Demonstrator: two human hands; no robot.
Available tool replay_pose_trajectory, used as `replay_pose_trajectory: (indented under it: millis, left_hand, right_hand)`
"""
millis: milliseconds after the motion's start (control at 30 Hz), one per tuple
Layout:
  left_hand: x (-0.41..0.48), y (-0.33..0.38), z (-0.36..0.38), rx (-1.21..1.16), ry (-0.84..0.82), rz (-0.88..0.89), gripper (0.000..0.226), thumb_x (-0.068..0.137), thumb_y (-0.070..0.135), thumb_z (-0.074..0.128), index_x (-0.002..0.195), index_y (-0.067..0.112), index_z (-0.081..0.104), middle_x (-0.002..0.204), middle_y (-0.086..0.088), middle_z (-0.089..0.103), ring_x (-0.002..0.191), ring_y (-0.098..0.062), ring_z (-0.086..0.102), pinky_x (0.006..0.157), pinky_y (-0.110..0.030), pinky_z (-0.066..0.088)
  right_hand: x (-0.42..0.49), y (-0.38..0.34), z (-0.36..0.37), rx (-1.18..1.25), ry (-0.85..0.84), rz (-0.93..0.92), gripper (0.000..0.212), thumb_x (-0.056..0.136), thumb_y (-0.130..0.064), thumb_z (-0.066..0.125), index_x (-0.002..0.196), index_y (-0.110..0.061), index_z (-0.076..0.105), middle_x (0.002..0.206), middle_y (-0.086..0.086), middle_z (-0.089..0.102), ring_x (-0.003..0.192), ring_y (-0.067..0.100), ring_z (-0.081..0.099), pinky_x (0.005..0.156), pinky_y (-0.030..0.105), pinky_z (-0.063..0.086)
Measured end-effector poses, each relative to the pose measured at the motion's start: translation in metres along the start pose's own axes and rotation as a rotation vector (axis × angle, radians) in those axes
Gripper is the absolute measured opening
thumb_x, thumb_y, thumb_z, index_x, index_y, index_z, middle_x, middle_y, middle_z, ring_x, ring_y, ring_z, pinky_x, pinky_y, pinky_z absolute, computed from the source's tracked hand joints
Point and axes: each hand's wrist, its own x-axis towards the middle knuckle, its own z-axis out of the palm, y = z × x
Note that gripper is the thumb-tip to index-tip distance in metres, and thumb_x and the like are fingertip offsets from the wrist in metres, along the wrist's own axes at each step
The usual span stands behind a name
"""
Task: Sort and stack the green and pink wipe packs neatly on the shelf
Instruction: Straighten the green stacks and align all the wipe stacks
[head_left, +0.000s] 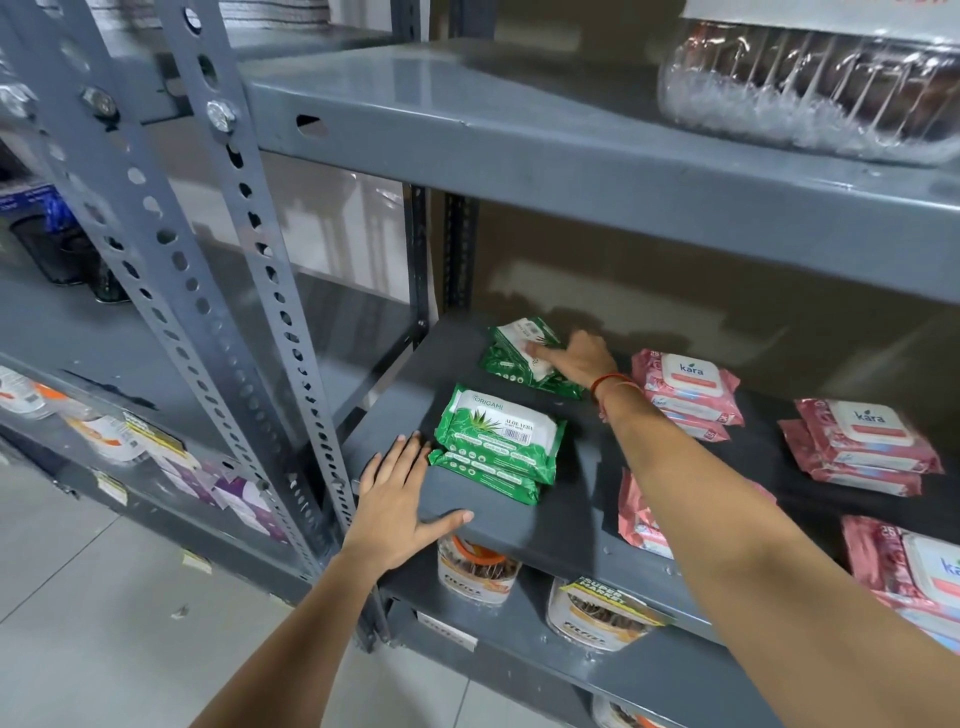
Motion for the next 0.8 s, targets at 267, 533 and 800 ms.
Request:
replay_pose_trajectory:
  millis: [267,533,800]
  left_hand:
    - [0.0,0.001,-0.002,0.008,-0.005,0.001,0.12,0.062,0.092,0.002,0.145,0.008,0.021,0.155,-0.005,0.01,0.142,-0.017,-0.003,0.11,-0.036,-0.007]
    - [0.001,0.0,-0.001,-0.022,0.007,0.002,0.119,0.063,0.093,0.005,0.144,0.007,0.023,0.155,-0.006,0.013,0.141,-0.017,-0.001,0.111,-0.038,-0.004]
    - [0.002,-0.002,0.002,0.0,-0.006,-0.003,0.119,0.063,0.093,0.005,0.145,0.009,0.02,0.155,-0.005,0.01,0.142,-0.017,-0.003,0.11,-0.038,-0.006]
  right_hand:
    - [0.014,0.001,-0.028,-0.277,-0.212,-0.471,0.064,0.087,-0.017,0.066,0.145,-0.017,0.038,0.152,0.01,0.036,0.14,0.027,0.033,0.115,0.031,0.021]
    - [0.006,-0.01,0.002,-0.409,-0.153,-0.381,0.058,0.09,-0.038,0.06,0.143,-0.023,0.041,0.151,0.011,0.037,0.137,0.034,0.034,0.112,0.041,0.032]
    - [0.001,-0.042,-0.012,-0.223,-0.157,-0.143,0.071,0.091,-0.05,0.052,0.142,-0.002,0.036,0.143,0.02,0.045,0.131,0.033,0.044,0.104,0.034,0.037]
